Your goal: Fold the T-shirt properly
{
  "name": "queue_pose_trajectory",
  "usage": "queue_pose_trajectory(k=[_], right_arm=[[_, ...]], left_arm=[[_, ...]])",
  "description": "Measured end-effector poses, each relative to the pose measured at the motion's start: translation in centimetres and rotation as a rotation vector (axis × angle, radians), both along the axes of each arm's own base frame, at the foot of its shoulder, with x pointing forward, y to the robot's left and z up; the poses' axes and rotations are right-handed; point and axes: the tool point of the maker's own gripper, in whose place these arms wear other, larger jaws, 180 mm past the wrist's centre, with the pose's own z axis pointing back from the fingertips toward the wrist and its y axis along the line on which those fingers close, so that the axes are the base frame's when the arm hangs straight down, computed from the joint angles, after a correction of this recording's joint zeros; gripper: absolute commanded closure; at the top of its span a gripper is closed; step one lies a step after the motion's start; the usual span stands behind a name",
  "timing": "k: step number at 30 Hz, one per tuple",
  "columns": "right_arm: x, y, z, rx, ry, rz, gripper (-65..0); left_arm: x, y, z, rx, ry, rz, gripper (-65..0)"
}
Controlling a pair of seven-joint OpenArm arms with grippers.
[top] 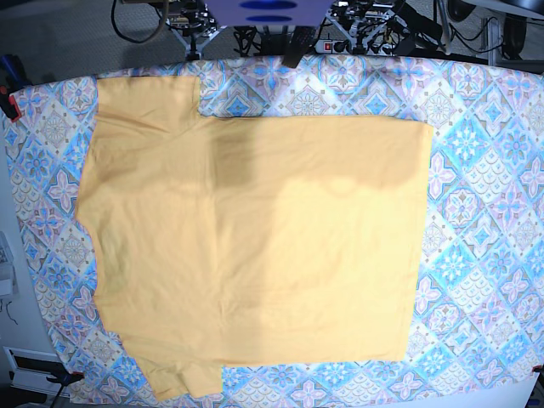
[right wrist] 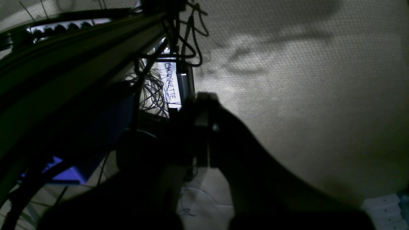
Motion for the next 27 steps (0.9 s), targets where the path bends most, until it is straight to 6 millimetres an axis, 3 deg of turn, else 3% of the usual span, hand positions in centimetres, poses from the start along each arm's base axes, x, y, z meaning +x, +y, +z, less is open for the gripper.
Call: queue_pose_trajectory(k=[18, 27], right_arm=[[-2.4, 0.0, 0.1, 0.002, 0.033, 0.000, 0.0], [-4.8, -2.8, 0.6, -0.040, 0.031, 0.013, 0.0]], left_arm=[[-1.4, 0.1, 0.1, 0.001, 0.018, -0.001, 0.0], [-4.3, 1.6, 0.4, 0.024, 0.064, -0.005, 0.0]])
